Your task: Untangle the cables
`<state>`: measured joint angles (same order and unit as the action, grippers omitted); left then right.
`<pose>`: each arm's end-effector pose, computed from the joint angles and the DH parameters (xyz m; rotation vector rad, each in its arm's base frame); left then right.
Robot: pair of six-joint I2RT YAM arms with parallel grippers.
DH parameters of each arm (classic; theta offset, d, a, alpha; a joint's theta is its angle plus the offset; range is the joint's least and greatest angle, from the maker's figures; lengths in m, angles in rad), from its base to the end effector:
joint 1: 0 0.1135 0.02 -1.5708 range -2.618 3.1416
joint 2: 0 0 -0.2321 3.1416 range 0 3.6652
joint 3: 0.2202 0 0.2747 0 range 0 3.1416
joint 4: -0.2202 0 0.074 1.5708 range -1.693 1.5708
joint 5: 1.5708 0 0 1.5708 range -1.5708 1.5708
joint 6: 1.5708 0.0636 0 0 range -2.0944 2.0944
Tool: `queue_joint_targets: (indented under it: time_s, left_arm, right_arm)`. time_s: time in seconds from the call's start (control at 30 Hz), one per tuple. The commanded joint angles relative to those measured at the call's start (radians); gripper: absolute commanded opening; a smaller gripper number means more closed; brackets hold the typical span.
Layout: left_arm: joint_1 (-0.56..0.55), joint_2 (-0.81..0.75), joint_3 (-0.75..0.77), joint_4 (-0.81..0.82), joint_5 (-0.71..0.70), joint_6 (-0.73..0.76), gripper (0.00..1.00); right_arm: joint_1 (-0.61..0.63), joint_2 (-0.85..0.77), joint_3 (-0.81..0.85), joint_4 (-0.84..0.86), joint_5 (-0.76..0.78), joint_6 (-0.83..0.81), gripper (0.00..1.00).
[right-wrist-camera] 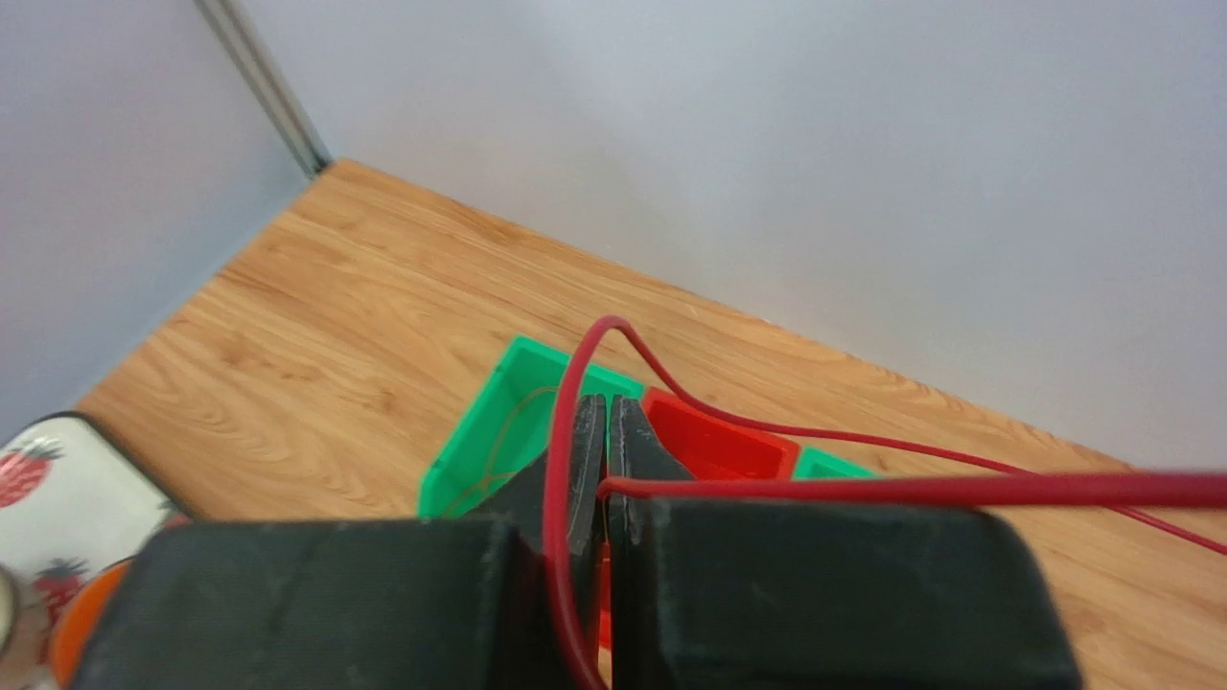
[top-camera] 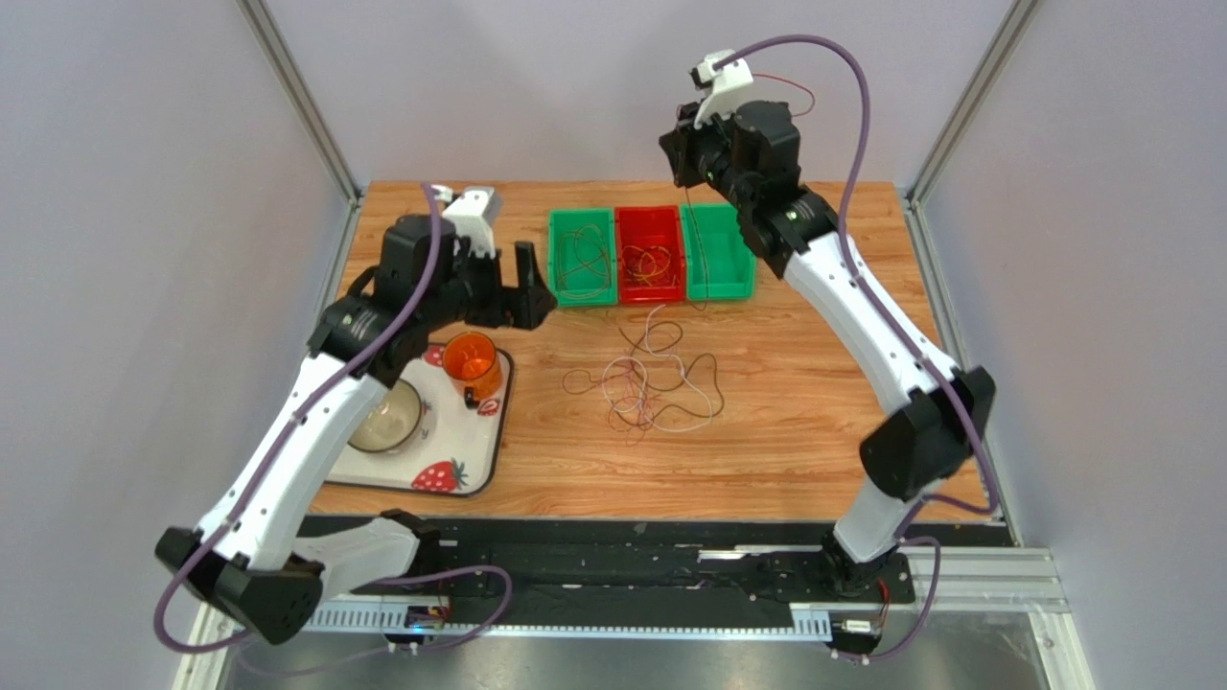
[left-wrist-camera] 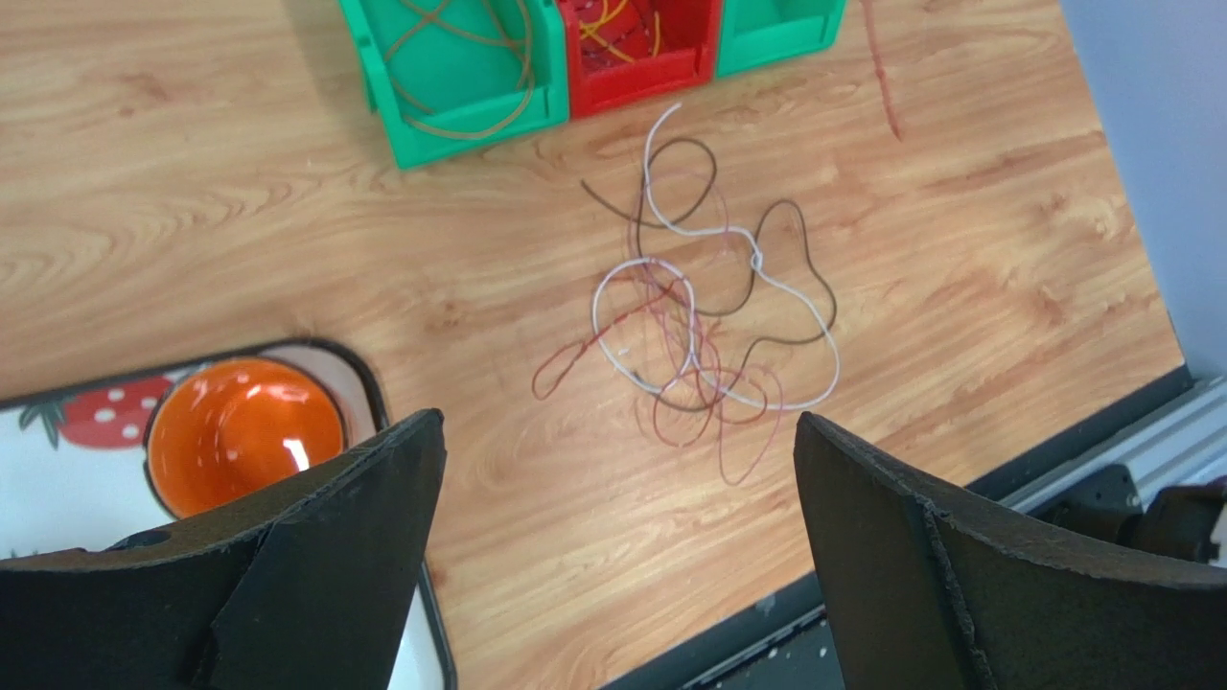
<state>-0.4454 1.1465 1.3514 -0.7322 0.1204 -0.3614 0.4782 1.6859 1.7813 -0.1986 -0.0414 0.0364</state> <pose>0.2613 -0.1332 0.3693 0.1649 2.1472 -0.6050 0.3935 0.2069 0.4152 -0.4013 1.6431 0.4219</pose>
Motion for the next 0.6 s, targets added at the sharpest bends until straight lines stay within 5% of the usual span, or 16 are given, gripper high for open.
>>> queue_joint_targets:
  time_s: [0.0, 0.17, 0.57]
  left_arm:
    - [-0.001, -0.131, -0.087, -0.041, -0.01, 0.01, 0.99]
    - [-0.001, -0.197, -0.101, -0.111, -0.044, 0.064, 0.99]
    - [-0.001, -0.235, -0.204, -0.113, -0.106, 0.144, 0.99]
  right_arm:
    - [-0.07, 0.177, 0.226, -0.139, -0.037, 0.019, 0.0]
    - [-0.095, 0.299, 0.334, -0.238, 0.063, 0.02, 0.0]
    - [-0.164, 0.449, 0.414, -0.364, 0.029, 0.12, 0.0]
